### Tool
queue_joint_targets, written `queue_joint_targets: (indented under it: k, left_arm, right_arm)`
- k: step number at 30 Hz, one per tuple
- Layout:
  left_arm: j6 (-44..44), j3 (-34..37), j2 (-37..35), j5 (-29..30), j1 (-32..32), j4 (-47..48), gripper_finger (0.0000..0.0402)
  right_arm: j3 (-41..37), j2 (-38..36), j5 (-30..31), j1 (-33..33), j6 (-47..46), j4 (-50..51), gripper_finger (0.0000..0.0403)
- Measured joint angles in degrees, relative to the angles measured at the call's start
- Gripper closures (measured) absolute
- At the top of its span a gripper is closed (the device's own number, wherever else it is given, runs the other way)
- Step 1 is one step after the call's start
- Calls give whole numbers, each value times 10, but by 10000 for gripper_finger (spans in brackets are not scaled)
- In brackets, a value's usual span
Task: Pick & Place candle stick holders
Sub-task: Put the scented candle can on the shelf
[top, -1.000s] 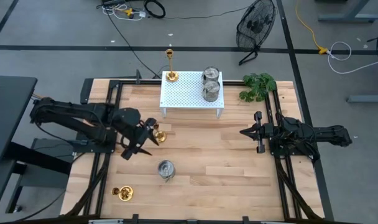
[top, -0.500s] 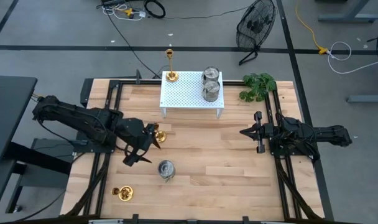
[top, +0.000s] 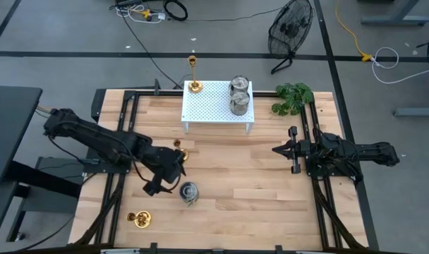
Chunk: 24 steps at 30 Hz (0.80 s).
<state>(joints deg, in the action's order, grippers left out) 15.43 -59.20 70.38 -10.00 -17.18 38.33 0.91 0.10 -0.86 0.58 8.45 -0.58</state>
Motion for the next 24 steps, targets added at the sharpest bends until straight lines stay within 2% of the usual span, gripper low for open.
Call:
queue_joint_targets:
  k: [5,19,24]
  left_arm:
    - [9,0,21,37,-12,-2,3]
    - [4,1,65,39,-54,-13,2]
    - [2,1,65,70,-68,-17,2]
  right_arm:
    - [0,0,0,0,0,0,385]
    - [0,0,0,0,0,0,385]
    - [0,0,0,0,0,0,385]
